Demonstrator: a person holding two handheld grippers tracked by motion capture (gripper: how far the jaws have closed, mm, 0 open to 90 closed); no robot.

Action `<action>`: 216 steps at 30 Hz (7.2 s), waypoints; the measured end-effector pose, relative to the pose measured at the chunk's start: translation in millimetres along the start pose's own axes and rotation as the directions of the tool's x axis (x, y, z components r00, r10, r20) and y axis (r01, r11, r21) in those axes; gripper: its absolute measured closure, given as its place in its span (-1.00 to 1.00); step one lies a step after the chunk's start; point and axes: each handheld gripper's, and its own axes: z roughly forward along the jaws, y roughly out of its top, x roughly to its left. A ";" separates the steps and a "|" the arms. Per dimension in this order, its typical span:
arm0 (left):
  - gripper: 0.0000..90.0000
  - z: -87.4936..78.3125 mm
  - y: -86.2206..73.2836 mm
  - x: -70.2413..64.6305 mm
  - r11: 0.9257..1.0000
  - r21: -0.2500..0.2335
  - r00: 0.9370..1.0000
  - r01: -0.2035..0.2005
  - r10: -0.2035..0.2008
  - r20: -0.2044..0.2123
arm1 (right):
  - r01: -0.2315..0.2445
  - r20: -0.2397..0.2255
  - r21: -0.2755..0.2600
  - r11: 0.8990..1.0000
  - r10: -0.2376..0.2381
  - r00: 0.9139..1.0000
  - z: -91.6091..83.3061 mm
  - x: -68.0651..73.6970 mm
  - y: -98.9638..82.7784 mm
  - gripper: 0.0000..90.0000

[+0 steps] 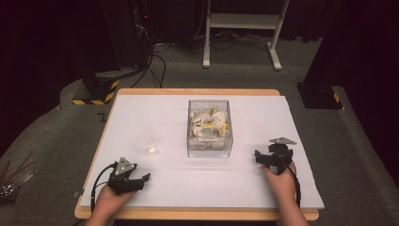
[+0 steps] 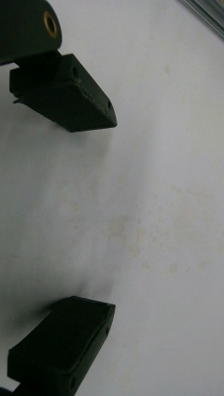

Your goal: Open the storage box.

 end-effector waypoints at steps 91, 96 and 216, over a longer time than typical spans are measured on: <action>-0.40 0.2 0.5 0.4 1.000 0.006 1.000 -0.007 0.007 0.008 | 0.101 -0.195 -0.167 0.981 -0.133 0.972 -51.8 53.5 5.0 -0.75; -0.40 0.3 0.6 0.4 1.000 0.006 1.000 -0.006 0.006 0.010 | 0.109 -0.220 -0.184 0.977 -0.149 0.964 -55.1 64.2 6.2 -0.74; -0.42 0.4 0.6 0.5 1.000 0.009 1.000 -0.010 0.010 0.014 | 0.127 -0.444 -0.355 0.926 -0.287 0.849 -22.9 133.8 34.3 0.46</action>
